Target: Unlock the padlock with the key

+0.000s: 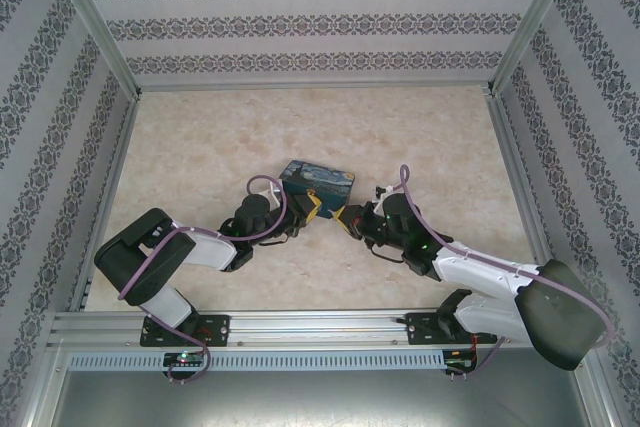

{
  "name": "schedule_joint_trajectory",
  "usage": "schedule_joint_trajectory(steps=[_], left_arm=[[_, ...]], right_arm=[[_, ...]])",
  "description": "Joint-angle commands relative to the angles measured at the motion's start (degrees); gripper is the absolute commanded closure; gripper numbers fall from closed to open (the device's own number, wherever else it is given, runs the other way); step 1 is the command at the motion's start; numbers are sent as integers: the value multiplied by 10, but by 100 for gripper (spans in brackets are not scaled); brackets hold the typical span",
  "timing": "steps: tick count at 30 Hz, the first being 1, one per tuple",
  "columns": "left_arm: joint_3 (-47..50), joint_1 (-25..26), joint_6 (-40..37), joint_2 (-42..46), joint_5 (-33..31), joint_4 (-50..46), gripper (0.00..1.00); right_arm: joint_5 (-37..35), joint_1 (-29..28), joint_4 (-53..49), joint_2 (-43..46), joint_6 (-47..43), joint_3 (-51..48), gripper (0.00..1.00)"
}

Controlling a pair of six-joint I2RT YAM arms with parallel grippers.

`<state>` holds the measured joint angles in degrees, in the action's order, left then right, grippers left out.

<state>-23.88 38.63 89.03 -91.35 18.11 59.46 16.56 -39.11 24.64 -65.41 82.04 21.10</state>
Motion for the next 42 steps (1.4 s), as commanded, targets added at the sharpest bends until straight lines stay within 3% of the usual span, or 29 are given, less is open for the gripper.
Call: schedule_joint_trajectory(steps=[1,42], left_arm=[[0,6,5,20,-6,22,100],[-6,7,6,4,5,34,100]], right_arm=[[3,0,4,-10,-14,2,100],[15,-3,52,-86,-7,67,100]])
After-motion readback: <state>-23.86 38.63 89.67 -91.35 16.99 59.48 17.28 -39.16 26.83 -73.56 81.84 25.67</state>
